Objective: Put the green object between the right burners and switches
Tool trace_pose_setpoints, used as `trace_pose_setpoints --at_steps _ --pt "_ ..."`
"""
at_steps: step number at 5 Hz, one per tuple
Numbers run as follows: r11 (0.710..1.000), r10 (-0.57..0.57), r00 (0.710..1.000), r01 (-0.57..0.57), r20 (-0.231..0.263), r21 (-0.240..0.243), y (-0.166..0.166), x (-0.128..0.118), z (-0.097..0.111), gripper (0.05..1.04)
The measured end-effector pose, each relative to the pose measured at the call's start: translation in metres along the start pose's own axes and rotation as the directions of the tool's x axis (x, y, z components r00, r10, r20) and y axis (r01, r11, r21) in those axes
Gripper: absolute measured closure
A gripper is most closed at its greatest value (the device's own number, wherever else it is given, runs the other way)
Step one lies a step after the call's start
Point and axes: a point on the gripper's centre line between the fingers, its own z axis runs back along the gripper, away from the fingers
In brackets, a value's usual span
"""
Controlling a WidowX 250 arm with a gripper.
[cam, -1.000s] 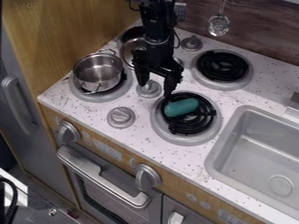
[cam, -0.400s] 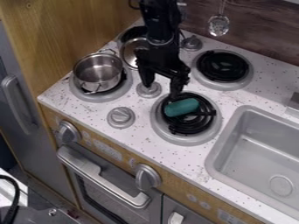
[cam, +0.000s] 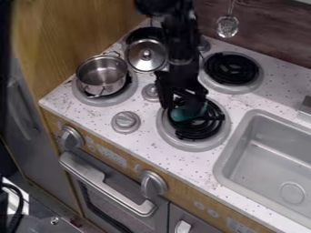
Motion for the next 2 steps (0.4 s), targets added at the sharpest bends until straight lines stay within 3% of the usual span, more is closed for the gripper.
trace_pose_setpoints --at_steps 2 --pt "1.000 -0.022 1.000 0.022 0.005 0.011 0.0046 0.0229 -0.0109 0.109"
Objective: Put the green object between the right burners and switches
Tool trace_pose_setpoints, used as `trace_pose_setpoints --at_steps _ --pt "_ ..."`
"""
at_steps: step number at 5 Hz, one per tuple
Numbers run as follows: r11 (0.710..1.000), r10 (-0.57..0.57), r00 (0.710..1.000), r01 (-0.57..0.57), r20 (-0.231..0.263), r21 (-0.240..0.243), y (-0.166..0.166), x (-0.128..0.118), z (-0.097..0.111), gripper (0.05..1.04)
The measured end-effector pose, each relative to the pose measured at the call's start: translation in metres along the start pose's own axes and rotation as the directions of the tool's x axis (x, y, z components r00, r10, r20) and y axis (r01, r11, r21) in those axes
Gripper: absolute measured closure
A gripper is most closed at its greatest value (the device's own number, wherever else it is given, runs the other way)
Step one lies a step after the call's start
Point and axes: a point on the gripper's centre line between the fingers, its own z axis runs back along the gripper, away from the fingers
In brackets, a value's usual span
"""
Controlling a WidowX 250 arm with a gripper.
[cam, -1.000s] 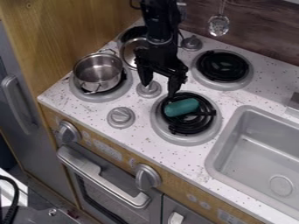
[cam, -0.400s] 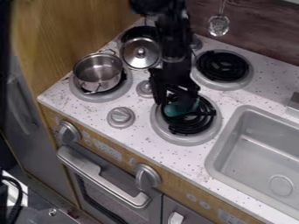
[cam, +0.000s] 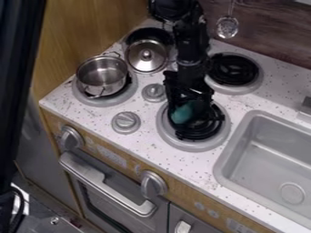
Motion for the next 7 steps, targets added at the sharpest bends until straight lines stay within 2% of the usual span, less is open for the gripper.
trace_pose_setpoints --at_steps 2,3,4,5,6,7 --pt "0.999 -0.032 0.999 0.032 -0.005 0.032 0.002 -0.002 0.002 0.610" --pt "0.998 -0.042 0.999 0.042 0.001 0.051 0.005 0.002 0.006 0.616" --pt "0.999 -0.005 0.996 0.000 0.094 0.048 0.015 0.040 0.028 0.617" --pt "0.996 0.074 0.993 -0.078 0.088 0.036 0.029 0.058 0.012 0.617" --pt "0.986 0.153 0.985 -0.158 0.082 0.060 0.058 0.072 0.004 0.617" --pt "0.973 0.219 0.974 -0.223 0.064 0.064 0.076 0.076 -0.008 0.617"
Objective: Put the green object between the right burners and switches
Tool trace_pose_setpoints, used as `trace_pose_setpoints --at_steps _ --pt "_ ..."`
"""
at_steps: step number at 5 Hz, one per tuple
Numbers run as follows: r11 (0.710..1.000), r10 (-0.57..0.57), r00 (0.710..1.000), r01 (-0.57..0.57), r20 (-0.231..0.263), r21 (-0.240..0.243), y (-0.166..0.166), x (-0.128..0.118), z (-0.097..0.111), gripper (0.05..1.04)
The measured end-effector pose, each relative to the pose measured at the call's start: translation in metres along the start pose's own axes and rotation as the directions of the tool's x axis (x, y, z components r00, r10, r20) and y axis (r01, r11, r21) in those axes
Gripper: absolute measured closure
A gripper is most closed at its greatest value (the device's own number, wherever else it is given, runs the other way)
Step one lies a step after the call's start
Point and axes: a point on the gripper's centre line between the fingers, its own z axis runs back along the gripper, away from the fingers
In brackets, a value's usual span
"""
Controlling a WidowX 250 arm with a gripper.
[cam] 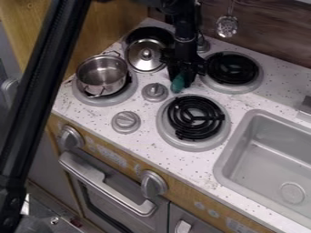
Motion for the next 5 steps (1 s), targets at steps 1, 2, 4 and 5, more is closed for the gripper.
trace_pose_setpoints --at_steps 1,2,4,5 --pt "0.999 0.025 1.000 -0.025 -0.017 -0.031 0.002 0.005 -0.002 0.573" --pt "0.999 -0.017 0.999 0.015 -0.046 -0.045 0.002 0.004 0.001 0.315" --pt "0.997 -0.064 0.998 0.064 -0.008 0.039 0.006 -0.003 0.037 0.093" --pt "0.999 -0.050 0.999 0.050 0.011 0.022 0.003 -0.013 0.060 0.093"
